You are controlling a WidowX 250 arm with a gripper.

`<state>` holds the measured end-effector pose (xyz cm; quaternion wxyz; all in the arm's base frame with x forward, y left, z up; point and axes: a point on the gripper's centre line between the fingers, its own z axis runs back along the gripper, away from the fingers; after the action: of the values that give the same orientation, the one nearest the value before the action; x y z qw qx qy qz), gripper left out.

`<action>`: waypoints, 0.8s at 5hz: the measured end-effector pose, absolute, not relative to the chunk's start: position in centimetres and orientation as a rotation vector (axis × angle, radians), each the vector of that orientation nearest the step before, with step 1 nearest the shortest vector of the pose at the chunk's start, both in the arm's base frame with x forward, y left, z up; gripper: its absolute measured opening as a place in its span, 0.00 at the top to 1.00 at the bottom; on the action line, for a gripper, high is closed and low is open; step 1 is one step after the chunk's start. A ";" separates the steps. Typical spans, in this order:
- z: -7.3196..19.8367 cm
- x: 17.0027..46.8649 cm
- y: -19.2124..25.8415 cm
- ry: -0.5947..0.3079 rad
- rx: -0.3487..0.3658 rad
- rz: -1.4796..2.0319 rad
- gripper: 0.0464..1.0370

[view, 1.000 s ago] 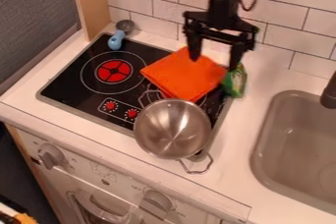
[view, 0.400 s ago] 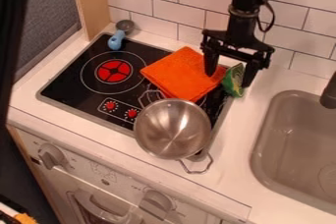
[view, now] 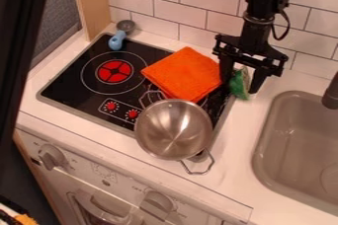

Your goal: Put the slice green bell pepper on the orange cloth

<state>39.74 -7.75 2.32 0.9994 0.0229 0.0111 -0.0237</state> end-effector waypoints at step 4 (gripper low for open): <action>6.7 38.3 -2.0 -0.023 0.097 0.063 0.61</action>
<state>38.33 -1.96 6.73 0.9983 0.0486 -0.0117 0.0313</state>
